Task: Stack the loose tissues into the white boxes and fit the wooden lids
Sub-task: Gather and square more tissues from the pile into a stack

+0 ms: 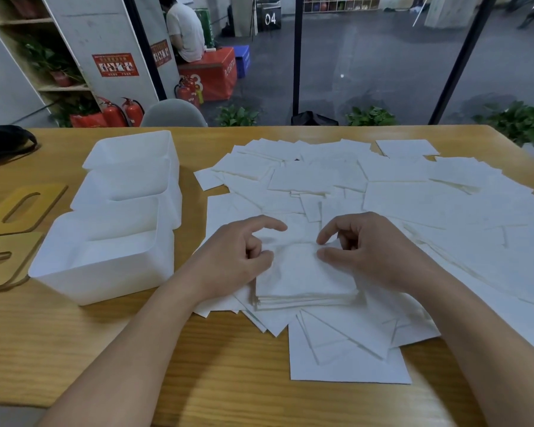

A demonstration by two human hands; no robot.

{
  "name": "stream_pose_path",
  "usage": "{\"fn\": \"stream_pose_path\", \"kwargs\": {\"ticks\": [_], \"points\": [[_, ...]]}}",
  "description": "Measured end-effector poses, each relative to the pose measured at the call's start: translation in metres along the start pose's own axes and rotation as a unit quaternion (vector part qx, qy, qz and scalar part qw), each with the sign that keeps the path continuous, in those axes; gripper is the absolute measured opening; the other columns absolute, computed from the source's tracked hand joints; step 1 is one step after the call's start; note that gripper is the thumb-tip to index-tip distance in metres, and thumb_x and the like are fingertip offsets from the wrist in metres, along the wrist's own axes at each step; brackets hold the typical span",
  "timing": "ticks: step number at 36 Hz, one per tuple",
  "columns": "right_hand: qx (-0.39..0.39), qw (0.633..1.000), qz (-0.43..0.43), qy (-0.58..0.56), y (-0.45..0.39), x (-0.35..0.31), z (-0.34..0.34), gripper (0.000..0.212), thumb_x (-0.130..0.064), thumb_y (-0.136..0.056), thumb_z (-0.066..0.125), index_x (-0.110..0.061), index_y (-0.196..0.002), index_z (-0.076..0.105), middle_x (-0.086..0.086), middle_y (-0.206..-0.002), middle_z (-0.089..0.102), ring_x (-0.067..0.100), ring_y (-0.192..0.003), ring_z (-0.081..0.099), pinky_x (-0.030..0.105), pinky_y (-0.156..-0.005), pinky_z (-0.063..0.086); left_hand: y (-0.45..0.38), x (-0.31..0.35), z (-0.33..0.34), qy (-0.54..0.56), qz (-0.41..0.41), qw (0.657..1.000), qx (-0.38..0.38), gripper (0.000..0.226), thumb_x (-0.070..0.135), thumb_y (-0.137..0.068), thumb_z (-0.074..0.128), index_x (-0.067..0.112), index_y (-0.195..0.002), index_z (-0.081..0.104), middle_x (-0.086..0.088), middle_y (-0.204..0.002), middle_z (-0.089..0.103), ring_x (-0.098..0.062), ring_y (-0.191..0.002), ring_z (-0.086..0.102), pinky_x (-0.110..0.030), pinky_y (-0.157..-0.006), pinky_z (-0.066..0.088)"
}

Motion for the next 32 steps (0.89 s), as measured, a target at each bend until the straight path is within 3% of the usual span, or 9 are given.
{"fn": "stream_pose_path", "kwargs": {"ticks": [5, 9, 11, 14, 16, 18, 20, 23, 32], "points": [[0.009, 1.000, -0.009, 0.017, -0.001, 0.001, 0.002, 0.010, -0.036, -0.093, 0.081, -0.043, -0.088, 0.075, -0.014, -0.061, 0.053, 0.004, -0.052, 0.046, 0.018, -0.050, 0.037, 0.000, -0.002, -0.006, -0.012, -0.009, 0.999, 0.028, 0.032, 0.038, -0.102, 0.072, 0.050, -0.130, 0.065, 0.010, -0.056, 0.050, -0.007, -0.053, 0.048, -0.008, -0.070, 0.045], [0.014, 0.999, -0.016, 0.026, 0.000, -0.001, 0.001, 0.010, -0.036, -0.093, 0.082, -0.042, -0.086, 0.076, -0.014, -0.062, 0.055, 0.004, -0.053, 0.047, 0.018, -0.052, 0.039, -0.003, -0.011, -0.027, -0.051, -0.040, 0.988, 0.144, 0.013, 0.036, -0.105, 0.070, 0.041, -0.117, 0.074, 0.008, -0.071, 0.063, -0.008, -0.066, 0.059, -0.013, -0.064, 0.043], [0.026, 0.999, -0.016, 0.024, 0.000, -0.001, -0.001, 0.009, -0.038, -0.092, 0.083, -0.042, -0.086, 0.076, -0.014, -0.065, 0.059, 0.004, -0.055, 0.051, 0.017, -0.053, 0.041, -0.002, -0.015, -0.035, -0.092, -0.056, 0.979, 0.172, 0.016, 0.030, -0.107, 0.067, 0.034, -0.120, 0.075, 0.013, -0.090, 0.066, -0.007, -0.085, 0.061, -0.020, -0.074, 0.047], [0.041, 0.999, -0.012, 0.024, 0.000, -0.001, -0.003, 0.007, -0.042, -0.091, 0.083, -0.041, -0.088, 0.076, -0.023, -0.075, 0.065, 0.002, -0.057, 0.055, 0.013, -0.053, 0.041, -0.005, -0.016, -0.036, -0.142, -0.060, 0.977, 0.147, 0.028, 0.024, -0.107, 0.065, 0.030, -0.134, 0.070, 0.016, -0.129, 0.064, -0.010, -0.124, 0.053, -0.023, -0.102, 0.043], [0.039, 0.999, -0.010, 0.024, 0.000, 0.000, 0.000, 0.007, -0.043, -0.091, 0.082, -0.041, -0.089, 0.076, -0.033, -0.079, 0.064, 0.001, -0.058, 0.056, 0.011, -0.054, 0.042, -0.005, -0.019, -0.034, -0.147, -0.077, 0.978, 0.128, 0.040, 0.030, -0.106, 0.067, 0.032, -0.145, 0.064, 0.017, -0.148, 0.057, -0.012, -0.143, 0.041, -0.031, -0.119, 0.035], [0.036, 0.999, -0.010, 0.031, 0.000, -0.001, 0.002, 0.007, -0.043, -0.092, 0.082, -0.041, -0.091, 0.076, -0.032, -0.083, 0.066, 0.001, -0.061, 0.057, 0.011, -0.056, 0.043, -0.004, -0.025, -0.035, -0.141, -0.112, 0.976, 0.126, 0.055, 0.043, -0.105, 0.067, 0.032, -0.157, 0.054, 0.016, -0.159, 0.050, -0.014, -0.152, 0.032, -0.039, -0.125, 0.032], [0.037, 0.998, -0.014, 0.043, 0.001, -0.002, 0.003, 0.007, -0.043, -0.093, 0.082, -0.041, -0.092, 0.076, -0.021, -0.084, 0.069, 0.000, -0.064, 0.059, 0.010, -0.057, 0.043, -0.003, -0.030, -0.035, -0.144, -0.144, 0.971, 0.128, 0.068, 0.055, -0.104, 0.065, 0.030, -0.164, 0.045, 0.013, -0.163, 0.047, -0.017, -0.155, 0.027, -0.042, -0.125, 0.033], [0.041, 0.998, -0.021, 0.053, 0.001, -0.003, 0.004, 0.007, -0.043, -0.093, 0.081, -0.042, -0.092, 0.075, -0.017, -0.088, 0.069, 0.000, -0.069, 0.061, 0.010, -0.059, 0.043, -0.005, -0.033, -0.035, -0.155, -0.159, 0.966, 0.131, 0.078, 0.062, -0.102, 0.063, 0.029, -0.167, 0.037, 0.007, -0.162, 0.048, -0.023, -0.154, 0.026, -0.047, -0.124, 0.035], [0.041, 0.996, -0.036, 0.074, -0.002, 0.002, 0.008, 0.007, -0.048, -0.093, 0.079, -0.044, -0.093, 0.073, -0.034, -0.101, 0.065, 0.003, -0.077, 0.064, 0.011, -0.062, 0.044, -0.025, -0.038, -0.046, -0.110, -0.163, 0.965, 0.174, 0.078, 0.053, -0.099, 0.072, 0.031, -0.166, 0.038, 0.009, -0.135, 0.059, -0.024, -0.138, 0.041, -0.052, -0.118, 0.040]]}}
Point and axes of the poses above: each hand's wrist, its own y-axis away from the middle knuckle, its own z-axis out of the palm, x = y × z, the point moved 9 cm from there along -y, towards the middle knuckle
